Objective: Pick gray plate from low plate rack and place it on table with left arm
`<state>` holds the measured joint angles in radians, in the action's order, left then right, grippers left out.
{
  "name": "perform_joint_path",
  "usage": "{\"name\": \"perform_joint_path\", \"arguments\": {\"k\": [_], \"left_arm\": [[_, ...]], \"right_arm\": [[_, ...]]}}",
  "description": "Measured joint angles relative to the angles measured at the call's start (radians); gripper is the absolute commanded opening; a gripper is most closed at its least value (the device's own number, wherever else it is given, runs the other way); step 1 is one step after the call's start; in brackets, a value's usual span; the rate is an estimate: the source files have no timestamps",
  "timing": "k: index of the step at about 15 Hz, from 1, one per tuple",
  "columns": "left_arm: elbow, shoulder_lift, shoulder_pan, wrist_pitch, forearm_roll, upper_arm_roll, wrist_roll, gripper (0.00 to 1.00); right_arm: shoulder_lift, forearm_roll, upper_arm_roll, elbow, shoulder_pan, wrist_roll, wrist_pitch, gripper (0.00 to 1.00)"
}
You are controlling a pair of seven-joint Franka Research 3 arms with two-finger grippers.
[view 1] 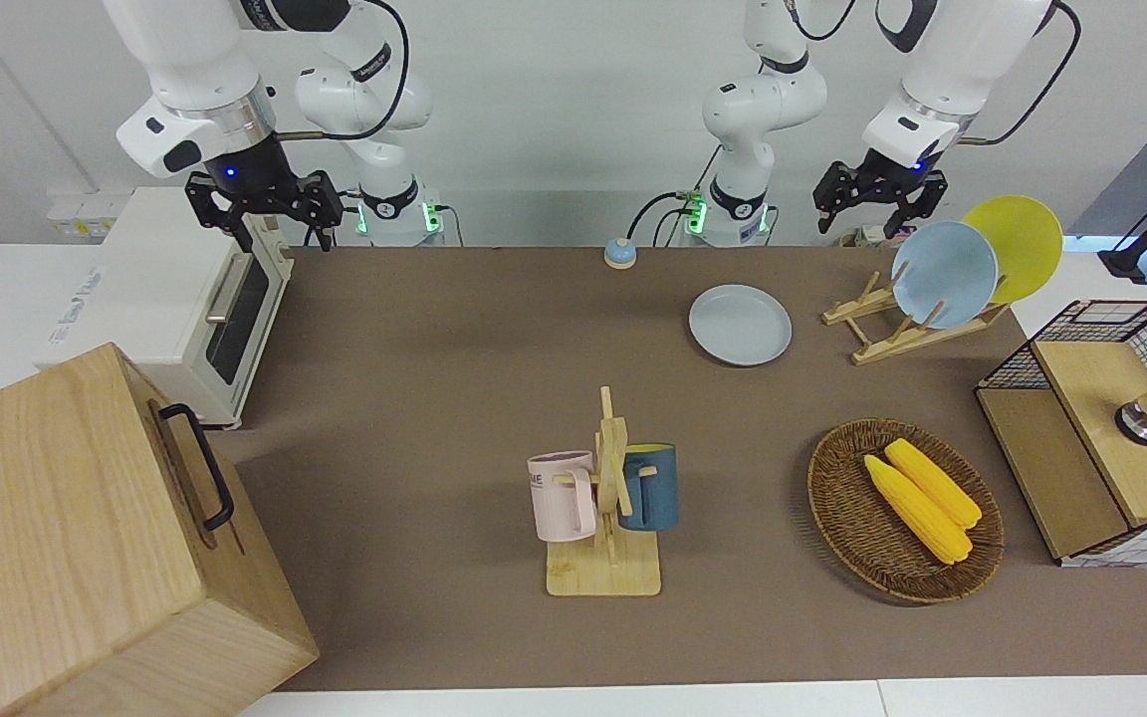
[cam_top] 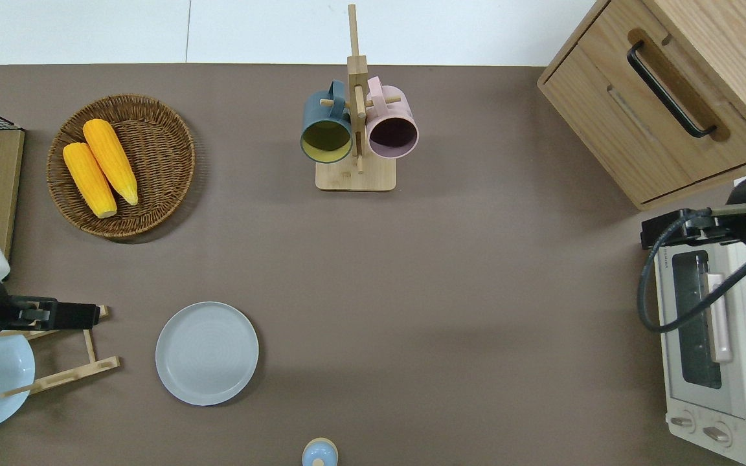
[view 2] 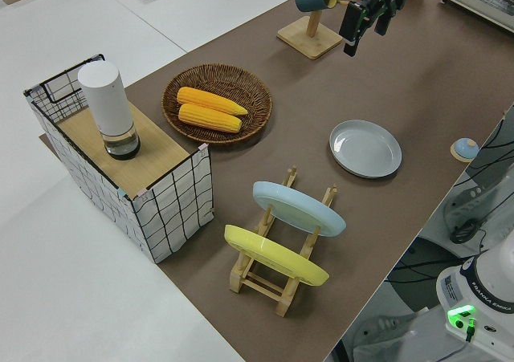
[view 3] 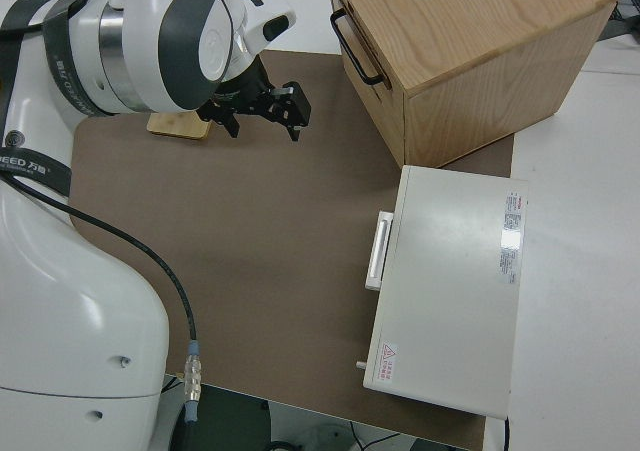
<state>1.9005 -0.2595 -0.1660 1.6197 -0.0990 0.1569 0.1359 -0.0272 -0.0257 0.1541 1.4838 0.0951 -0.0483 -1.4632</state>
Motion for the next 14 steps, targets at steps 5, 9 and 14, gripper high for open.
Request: {"name": "perform_joint_path", "arguments": {"k": [5, 9, 14], "left_arm": [[0.000, 0.009, 0.046, 0.020, 0.030, -0.038, 0.000, 1.00], [0.000, 0.010, 0.046, 0.055, 0.049, -0.041, 0.000, 1.00], [0.000, 0.010, 0.056, 0.075, 0.051, -0.041, 0.000, 1.00]], "right_arm": [[0.000, 0.000, 0.000, 0.000, 0.000, 0.000, 0.000, 0.983], [0.000, 0.000, 0.000, 0.000, 0.000, 0.000, 0.000, 0.983], [0.000, 0.000, 0.000, 0.000, 0.000, 0.000, 0.000, 0.983]]}}
